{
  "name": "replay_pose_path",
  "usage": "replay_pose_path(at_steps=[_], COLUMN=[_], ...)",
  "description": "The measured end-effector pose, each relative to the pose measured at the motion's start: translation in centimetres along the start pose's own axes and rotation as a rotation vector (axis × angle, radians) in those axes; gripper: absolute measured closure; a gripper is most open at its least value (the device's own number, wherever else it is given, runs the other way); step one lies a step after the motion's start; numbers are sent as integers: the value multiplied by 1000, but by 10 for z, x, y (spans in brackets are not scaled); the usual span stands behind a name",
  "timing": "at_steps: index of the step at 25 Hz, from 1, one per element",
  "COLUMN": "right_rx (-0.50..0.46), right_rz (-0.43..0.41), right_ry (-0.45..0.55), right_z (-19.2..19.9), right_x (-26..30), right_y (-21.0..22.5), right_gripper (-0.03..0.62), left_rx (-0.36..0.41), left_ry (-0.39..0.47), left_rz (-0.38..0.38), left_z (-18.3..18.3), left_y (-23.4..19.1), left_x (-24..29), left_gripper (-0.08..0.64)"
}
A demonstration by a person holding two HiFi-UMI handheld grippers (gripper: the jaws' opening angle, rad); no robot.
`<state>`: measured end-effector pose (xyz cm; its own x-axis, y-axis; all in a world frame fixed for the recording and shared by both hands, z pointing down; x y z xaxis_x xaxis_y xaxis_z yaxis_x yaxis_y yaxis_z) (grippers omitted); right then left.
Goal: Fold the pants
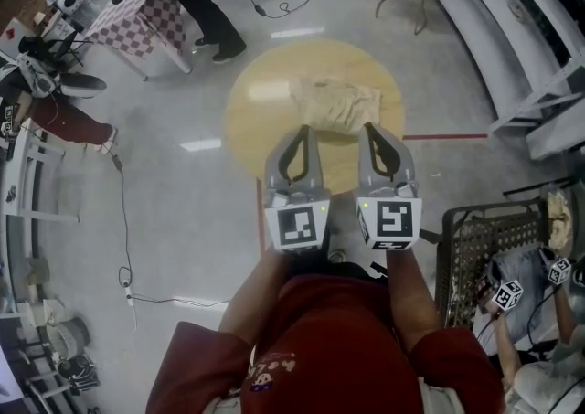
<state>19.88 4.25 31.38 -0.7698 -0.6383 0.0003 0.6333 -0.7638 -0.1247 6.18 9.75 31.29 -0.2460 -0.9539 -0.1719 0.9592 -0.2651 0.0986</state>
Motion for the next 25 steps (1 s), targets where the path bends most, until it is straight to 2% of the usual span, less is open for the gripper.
replay_pose_path(at_steps=[5, 10, 14, 18, 22, 25], right_rx=[18, 34, 21, 6, -5, -19], right_rz=[14, 9, 1, 1, -4, -1], right_ry=[6, 4, -13, -39, -51, -57], right_z=[3, -4, -5, 3, 6, 7], right_x=[-7, -12, -15, -18, -20, -25], right_y=[1, 9, 15, 16, 17, 16], right_gripper=[592, 592, 592, 592, 592, 592], left_rx=[10, 19, 30, -26, 18, 21], left_ry=[1, -44, -5, -5, 2, 26], left_rz=[7, 41, 75, 83, 120, 140], left_z=[3, 1, -1, 13, 10, 9], left_y=[1, 5, 12, 16, 19, 23], left_x=[-7, -8, -8, -9, -8, -11], left_gripper=[554, 554, 554, 554, 553, 554])
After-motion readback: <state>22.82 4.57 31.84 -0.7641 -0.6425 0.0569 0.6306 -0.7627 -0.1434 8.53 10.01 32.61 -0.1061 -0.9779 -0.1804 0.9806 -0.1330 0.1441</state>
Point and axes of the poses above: the fingertips, and each gripper's own axes: x forward along the fingers, y to its right, z out of its underside, the point moved 7 cm from there along -x, backward along the fingers, and after that the axes turned 10 degrees about -z, right-handed, at the moved point
